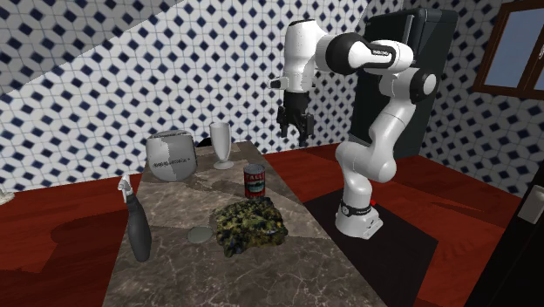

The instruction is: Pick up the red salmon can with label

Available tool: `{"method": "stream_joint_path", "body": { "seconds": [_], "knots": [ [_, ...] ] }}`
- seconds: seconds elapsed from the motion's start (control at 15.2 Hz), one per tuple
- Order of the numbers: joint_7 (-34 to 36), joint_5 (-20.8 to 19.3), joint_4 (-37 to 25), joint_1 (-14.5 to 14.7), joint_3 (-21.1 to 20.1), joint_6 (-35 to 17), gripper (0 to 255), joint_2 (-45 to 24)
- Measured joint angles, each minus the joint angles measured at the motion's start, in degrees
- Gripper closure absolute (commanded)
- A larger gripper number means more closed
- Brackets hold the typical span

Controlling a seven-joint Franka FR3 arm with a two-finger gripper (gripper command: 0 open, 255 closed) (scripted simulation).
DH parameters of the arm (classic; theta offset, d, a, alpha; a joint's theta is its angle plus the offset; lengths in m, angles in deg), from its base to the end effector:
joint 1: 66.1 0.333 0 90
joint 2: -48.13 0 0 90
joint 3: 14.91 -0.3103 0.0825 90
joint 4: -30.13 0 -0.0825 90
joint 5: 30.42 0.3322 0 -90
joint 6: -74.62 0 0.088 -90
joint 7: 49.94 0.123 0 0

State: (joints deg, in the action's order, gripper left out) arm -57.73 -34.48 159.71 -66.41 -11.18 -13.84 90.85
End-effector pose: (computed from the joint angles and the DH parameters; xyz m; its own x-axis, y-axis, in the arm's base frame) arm 0.2675 -0.0348 0.5964 0.9966 0.0795 0.0230 0.0788 -0.9964 0.0300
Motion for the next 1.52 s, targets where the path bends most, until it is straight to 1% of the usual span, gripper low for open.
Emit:
{"method": "stream_joint_path", "body": {
  "seconds": [0.13, 0.4, 0.66, 0.79, 1.12, 1.32, 1.52],
  "knots": [
    [-0.4, -0.2, 0.0, -0.1, 0.4, -0.6, 0, -0.6],
    [-4.3, -2.0, 1.1, -0.8, 4.0, -4.9, 0, -4.1],
    [-8.3, -3.2, 1.1, -1.3, 7.8, -10.6, 0, -10.2],
    [-10.6, -3.5, -0.1, -1.5, 9.8, -12.8, 0, -13.8],
    [-15.9, -3.3, -2.3, -1.9, 14.1, -18.4, 0, -22.1],
    [-16.9, -3.2, -1.6, -2.0, 15.0, -21.0, 0, -24.2],
    [-17.1, -3.2, 0.4, -2.1, 15.3, -23.6, 0, -24.8]
  ]
}}
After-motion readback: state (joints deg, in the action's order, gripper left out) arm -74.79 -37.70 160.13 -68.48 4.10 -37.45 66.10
